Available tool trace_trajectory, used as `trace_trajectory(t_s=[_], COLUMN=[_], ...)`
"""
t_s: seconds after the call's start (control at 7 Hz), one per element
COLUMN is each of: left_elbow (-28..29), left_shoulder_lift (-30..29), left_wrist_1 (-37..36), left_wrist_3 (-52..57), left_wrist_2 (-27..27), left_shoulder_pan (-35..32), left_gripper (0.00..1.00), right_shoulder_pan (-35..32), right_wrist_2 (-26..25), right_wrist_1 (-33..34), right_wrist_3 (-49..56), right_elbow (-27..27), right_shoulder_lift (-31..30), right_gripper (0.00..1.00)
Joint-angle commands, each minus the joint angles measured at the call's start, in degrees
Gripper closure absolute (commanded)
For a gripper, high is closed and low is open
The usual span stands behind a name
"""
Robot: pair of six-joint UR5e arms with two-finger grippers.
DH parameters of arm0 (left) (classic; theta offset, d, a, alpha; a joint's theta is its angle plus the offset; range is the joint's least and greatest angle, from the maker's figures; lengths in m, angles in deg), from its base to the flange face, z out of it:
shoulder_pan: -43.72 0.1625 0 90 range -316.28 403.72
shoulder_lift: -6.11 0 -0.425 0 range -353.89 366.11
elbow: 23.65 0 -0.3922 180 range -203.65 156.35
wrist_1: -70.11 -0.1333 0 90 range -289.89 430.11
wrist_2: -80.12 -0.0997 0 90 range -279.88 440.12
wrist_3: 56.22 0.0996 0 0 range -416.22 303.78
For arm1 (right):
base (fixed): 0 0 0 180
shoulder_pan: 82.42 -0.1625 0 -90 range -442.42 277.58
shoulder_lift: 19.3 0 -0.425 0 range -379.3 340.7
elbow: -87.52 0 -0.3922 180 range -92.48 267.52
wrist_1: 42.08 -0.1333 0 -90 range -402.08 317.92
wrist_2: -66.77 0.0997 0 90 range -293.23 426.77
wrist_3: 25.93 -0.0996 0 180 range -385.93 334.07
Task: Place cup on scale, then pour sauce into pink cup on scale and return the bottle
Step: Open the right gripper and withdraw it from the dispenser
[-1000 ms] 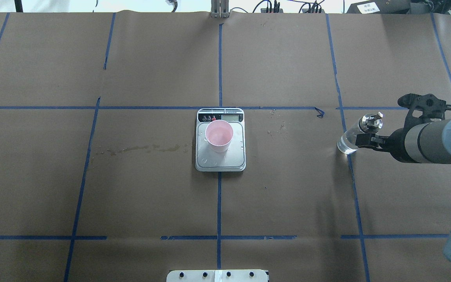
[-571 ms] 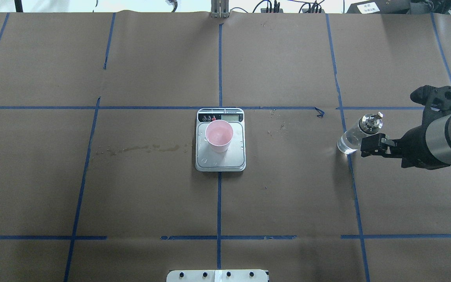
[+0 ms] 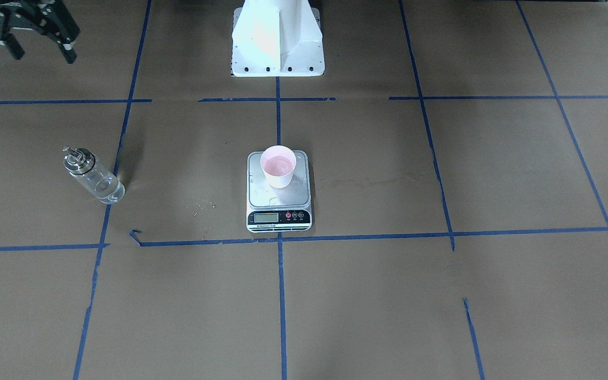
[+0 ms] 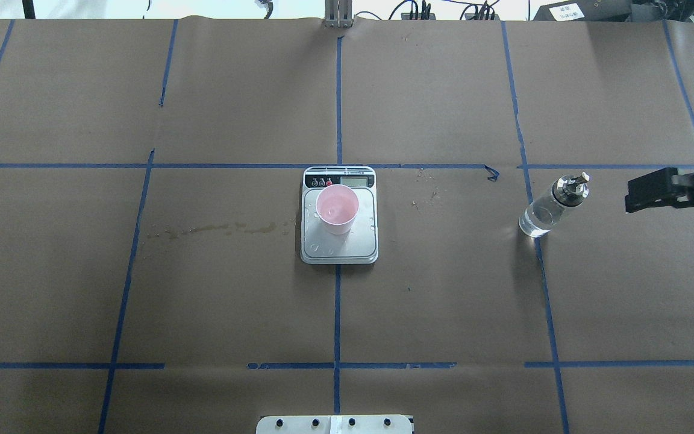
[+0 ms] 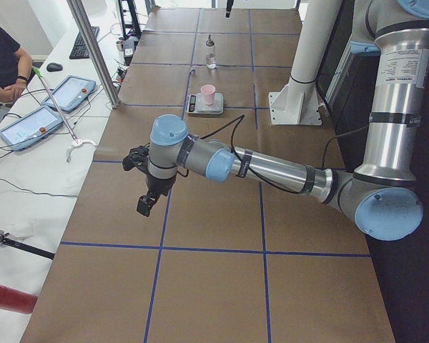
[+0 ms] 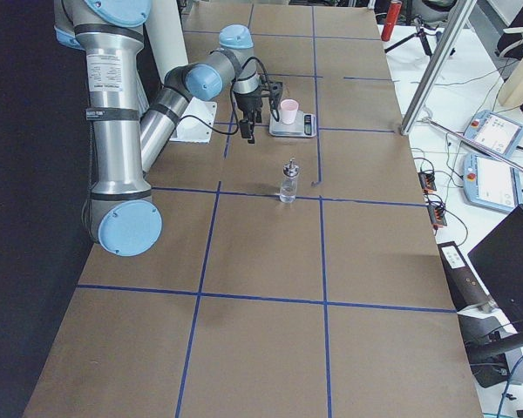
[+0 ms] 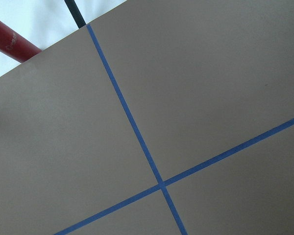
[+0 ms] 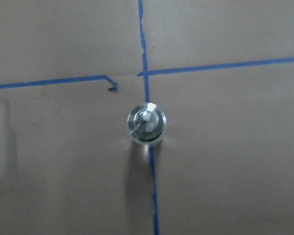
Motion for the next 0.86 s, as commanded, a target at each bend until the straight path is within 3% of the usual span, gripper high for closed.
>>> trace_trajectory(t_s=[0.0,0.29,0.43,0.71], left_elbow=[-0.94,-0.51,0.01,0.19], left_shoulder_lift=[1.41,2.37,2.37,3.59], left_wrist_1=[0.00,0.00,-0.26,-0.53], left_wrist_3=[0.00,0.00,0.00,0.09], left_wrist_2=[-0.03,0.05,0.14,0.49], left_shoulder_pan=[-0.15,-0.15,-0.06,-0.06], left_gripper=[0.00,0.00,0.00,0.00], right_shoulder_pan=[-18.65,-31.60,-34.62,-38.33], right_wrist_2=[10.06,13.37,13.55,16.43], right_wrist_1=[5.27,5.18,1.96,-11.27], right_wrist_3=[29.16,57.54,62.54,62.51], right_elbow=[-9.78,-25.32,-30.71,-40.39], right_shoulder_lift=[1.45,1.45,0.93,-3.44], right_gripper=[0.00,0.00,0.00,0.00])
